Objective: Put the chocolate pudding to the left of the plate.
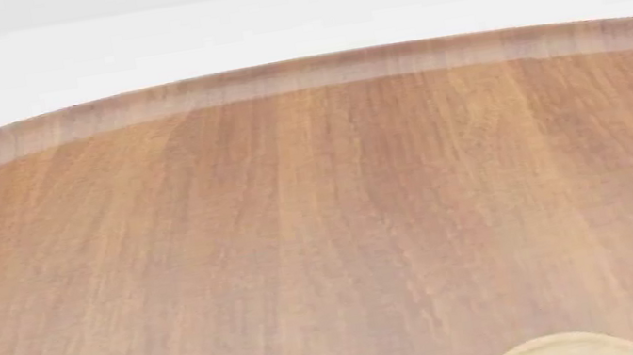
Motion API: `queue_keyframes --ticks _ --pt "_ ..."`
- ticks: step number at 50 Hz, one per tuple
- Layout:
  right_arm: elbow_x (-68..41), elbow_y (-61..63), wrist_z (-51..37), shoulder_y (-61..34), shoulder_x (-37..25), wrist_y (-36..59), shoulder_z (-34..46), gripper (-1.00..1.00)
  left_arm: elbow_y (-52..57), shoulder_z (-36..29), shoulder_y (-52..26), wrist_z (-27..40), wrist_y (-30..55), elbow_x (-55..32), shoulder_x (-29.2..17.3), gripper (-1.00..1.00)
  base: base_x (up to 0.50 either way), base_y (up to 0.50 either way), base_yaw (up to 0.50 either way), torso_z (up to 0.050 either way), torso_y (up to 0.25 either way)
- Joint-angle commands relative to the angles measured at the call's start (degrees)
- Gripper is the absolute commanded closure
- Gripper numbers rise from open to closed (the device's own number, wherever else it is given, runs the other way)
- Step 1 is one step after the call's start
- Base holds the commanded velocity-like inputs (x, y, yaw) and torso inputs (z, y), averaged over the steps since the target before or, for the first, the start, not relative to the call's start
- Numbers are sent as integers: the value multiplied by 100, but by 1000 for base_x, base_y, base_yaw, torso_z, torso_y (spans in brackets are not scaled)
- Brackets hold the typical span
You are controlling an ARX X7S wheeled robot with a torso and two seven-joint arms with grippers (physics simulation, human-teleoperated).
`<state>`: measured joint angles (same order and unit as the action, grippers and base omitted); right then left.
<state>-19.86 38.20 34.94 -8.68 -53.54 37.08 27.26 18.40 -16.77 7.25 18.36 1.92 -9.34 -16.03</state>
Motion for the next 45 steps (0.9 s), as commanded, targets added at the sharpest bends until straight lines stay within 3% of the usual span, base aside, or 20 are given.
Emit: queue_keyframes --ticks 1,20,45 --pt "175 -158 -36 288 21 -331 198 -100 23 -19 13 32 -2 -12 -25 -100 0 0 0 0 0" --pt "-105 -853 -129 697 -166 -879 -283 -100 -33 -73 -19 66 -13 -17 -43 -100 0 0 0 0 0" --pt "100 -2291 -15 1047 475 -2139 -40 -100 -37 -158 -39 111 -20 0 -79 -100 0 0 0 0 0"
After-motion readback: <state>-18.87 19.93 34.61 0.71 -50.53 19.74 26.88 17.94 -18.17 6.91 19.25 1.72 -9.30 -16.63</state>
